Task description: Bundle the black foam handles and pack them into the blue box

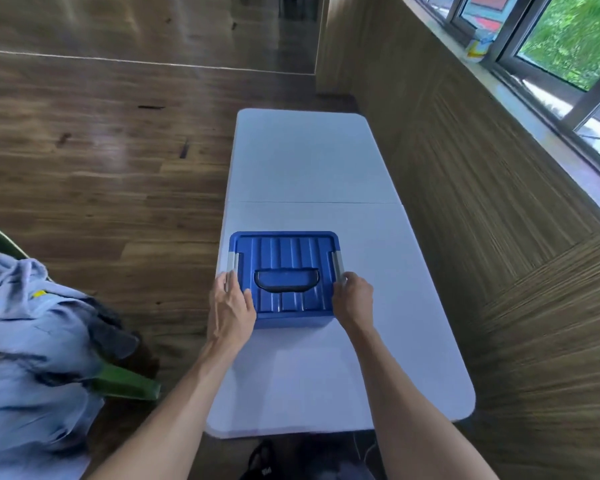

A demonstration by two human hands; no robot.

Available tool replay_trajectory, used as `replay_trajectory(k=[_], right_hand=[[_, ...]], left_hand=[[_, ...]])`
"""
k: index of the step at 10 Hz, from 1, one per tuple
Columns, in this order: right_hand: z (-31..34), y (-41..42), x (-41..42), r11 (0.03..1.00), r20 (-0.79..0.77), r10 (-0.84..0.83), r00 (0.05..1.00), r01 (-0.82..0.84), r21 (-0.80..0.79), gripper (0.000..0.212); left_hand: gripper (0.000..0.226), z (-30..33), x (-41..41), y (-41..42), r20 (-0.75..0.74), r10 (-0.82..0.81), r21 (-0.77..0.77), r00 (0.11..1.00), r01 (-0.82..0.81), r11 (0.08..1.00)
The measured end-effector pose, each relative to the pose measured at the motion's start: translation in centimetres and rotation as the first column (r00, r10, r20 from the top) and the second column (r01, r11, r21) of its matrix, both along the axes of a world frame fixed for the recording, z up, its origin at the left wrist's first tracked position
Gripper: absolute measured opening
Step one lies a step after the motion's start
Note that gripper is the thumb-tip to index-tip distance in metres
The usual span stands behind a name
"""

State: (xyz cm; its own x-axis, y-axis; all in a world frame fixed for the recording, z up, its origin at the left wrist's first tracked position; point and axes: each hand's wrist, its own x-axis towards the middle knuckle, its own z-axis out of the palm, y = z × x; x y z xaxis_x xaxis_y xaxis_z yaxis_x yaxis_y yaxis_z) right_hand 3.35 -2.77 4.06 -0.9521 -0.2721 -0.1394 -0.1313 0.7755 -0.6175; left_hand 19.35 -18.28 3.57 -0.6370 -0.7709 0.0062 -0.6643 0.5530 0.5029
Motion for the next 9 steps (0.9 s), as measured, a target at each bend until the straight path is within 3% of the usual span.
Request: replay_trajectory(k=[3, 5, 7, 8, 9], right_hand=[[-1.0, 1.0, -0.6, 0.988, 0.109, -0.085, 0.990, 0.098, -0.122, 0.026], [-0.8, 1.3, -1.1, 0.976, 0.172, -0.088, 0.981, 0.119, -0.181, 0.013], [1.5, 1.4, -0.7, 0.996, 0.171, -0.026, 0.985, 0.039, -0.077, 0.023], [3.1, 1.9, 0.0, 0.998, 0.089, 0.010, 0.996, -0.004, -0.062, 0.041], [3.7, 4.7, 2.0, 0.977, -0.080, 0.087, 0.993, -0.100, -0.190, 0.038]], left_hand=[[0.051, 1.1, -1.3, 0.7, -0.042, -0.002, 0.076, 0.999, 0.006, 0.997], [0.052, 1.2, -1.6, 1.4, -0.034, 0.038, 0.071, 0.999, -0.035, 0.997], [0.054, 1.4, -1.3, 1.2, -0.028, 0.030, 0.109, 0.999, -0.027, 0.994], [0.047, 1.5, -0.6, 0.8, -0.150, 0.039, 0.090, 0.988, -0.026, 0.996], [0.029, 1.9, 2.8, 1.7, -0.373, 0.082, 0.045, 0.924, -0.070, 0.996]])
